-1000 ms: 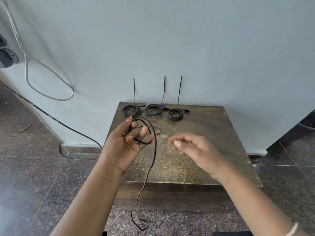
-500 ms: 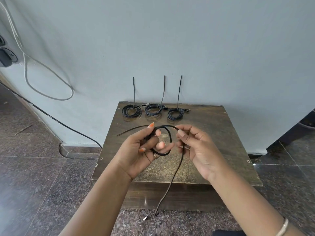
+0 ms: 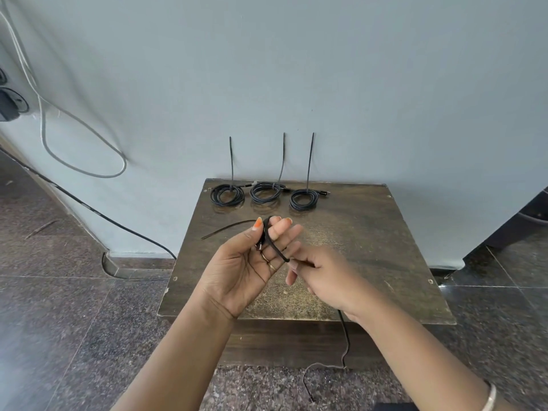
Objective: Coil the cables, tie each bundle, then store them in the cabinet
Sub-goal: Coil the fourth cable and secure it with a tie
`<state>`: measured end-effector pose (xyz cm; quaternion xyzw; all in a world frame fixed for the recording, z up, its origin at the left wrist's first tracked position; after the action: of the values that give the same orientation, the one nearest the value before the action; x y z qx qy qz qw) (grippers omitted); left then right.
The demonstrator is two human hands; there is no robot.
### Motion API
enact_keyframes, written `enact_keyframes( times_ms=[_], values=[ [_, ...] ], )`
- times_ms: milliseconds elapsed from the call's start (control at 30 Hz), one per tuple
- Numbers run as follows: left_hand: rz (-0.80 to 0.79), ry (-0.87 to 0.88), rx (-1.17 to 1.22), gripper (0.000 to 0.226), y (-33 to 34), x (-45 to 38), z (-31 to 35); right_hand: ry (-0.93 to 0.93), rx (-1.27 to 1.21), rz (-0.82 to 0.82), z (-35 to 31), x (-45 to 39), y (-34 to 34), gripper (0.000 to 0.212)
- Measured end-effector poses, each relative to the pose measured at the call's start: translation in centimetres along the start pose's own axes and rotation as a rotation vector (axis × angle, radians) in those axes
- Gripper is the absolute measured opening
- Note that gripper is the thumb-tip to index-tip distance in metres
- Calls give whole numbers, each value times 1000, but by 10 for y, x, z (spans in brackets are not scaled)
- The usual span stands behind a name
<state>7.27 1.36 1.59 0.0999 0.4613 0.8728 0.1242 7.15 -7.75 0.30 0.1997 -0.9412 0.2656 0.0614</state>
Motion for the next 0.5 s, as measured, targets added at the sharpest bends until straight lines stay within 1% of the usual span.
enact_keyframes(
  times_ms=[133, 267, 367, 433, 500],
  values=[
    [50, 37, -135, 28, -10, -4, 5, -41, 159, -68, -7, 2, 5, 33],
    [42, 89, -306, 30, -13, -5, 7, -29, 159, -172, -7, 6, 12, 24],
    [71, 129, -620, 33, -15, -5, 9, -82, 60, -184, -15, 11, 8, 25],
    [53, 116, -862, 34, -12, -4, 6, -125, -66, -135, -22, 13, -3, 28],
    [-10, 79, -1010, 33, -6, -2, 0, -163, -176, -60, -28, 14, -18, 29]
  ],
)
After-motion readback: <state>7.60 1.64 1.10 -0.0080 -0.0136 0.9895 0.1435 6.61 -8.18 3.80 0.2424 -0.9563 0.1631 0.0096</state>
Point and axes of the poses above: each hand's wrist, its own x-axis away from the middle knuckle, its own y-axis out of the palm, z = x × y, the point moved 10 cm from there along -x, towards the middle knuckle, and after that the axes turned 1 degree about y, right-handed, at the moved point
